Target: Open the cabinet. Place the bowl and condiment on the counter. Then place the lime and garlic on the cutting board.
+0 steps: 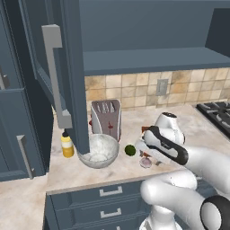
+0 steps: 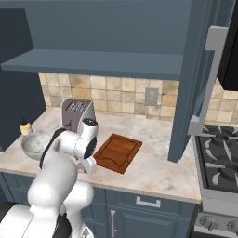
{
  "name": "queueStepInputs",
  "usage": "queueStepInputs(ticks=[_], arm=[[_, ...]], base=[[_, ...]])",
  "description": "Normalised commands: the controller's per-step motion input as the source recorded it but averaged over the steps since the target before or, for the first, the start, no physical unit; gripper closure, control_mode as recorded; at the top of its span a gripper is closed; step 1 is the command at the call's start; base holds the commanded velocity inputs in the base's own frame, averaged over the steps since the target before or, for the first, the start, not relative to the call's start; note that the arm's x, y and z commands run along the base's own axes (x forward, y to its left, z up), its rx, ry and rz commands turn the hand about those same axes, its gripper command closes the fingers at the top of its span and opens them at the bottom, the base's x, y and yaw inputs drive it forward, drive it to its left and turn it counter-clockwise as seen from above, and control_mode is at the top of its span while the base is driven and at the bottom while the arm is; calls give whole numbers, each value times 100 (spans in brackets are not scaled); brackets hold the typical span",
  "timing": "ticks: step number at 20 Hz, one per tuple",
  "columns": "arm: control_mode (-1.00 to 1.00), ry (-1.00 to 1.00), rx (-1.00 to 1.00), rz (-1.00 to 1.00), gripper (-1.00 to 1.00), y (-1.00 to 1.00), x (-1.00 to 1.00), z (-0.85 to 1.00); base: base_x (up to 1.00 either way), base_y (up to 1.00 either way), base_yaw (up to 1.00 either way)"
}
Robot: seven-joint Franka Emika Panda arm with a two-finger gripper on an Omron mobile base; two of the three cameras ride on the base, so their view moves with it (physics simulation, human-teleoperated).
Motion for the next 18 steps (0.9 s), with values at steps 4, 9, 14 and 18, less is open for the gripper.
queueStepInputs(ticks=[4, 9, 14, 18], arm=[[-100, 4, 0, 11, -100, 11, 4, -38], [-100, 2, 0, 11, -100, 0, 11, -29], [-100, 2, 0, 11, -100, 0, 10, -27], [-100, 0, 0, 9, 100, 16, 0, -15]], base=[[0, 0, 0], [0, 0, 0], [0, 0, 0], [0, 0, 0]])
